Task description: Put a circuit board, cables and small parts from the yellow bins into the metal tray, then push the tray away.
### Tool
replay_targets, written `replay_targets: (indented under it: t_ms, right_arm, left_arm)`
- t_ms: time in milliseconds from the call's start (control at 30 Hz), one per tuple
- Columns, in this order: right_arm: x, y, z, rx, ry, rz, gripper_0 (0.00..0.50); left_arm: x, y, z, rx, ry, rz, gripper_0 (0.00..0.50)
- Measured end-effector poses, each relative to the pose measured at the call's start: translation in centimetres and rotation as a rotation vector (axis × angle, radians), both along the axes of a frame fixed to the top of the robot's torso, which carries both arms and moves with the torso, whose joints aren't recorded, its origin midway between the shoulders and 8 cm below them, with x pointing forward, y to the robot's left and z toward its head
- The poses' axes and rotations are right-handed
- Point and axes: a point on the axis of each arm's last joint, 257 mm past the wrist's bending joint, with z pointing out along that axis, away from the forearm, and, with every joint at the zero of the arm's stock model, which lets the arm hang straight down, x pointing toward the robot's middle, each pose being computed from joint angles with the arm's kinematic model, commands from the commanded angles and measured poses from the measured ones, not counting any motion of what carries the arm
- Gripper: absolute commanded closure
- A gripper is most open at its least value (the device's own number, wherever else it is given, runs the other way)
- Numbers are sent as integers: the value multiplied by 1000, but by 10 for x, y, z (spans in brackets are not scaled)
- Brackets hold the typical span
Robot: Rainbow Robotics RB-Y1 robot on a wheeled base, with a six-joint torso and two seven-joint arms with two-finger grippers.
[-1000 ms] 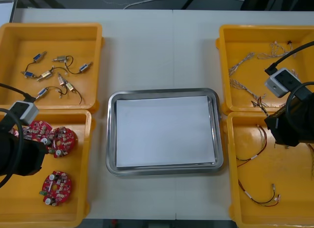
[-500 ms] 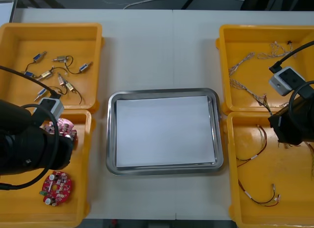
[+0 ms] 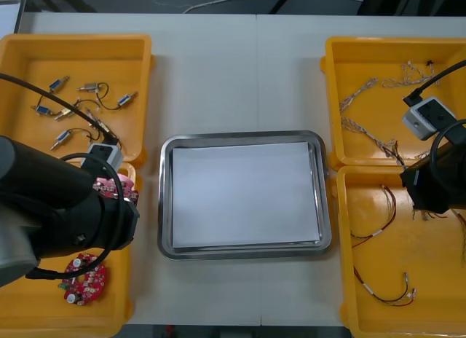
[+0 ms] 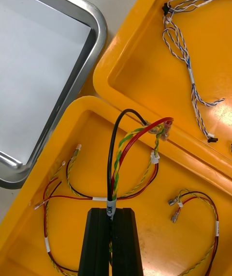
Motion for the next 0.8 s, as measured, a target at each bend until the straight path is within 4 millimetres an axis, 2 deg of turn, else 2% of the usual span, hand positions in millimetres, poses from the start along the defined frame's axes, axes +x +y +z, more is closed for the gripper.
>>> replay_targets:
  t_ms: [133,367,567,800]
  right_arm:
    - [1,-4,2,3,-7,-13,500]
    - [2,-8,5,8,-13,-36,500]
    - [3,-10,5,6,-15,-43,500]
    - [4,-13,6,2,-20,-53,500]
  left_arm:
    - [5,-9,-8,24,5,10,500]
    - [20,-16,-16,-30,-1,207,500]
    - [33,-26,-22,-32,-3,230,500]
    - [45,-41,-43,16,5,229,500]
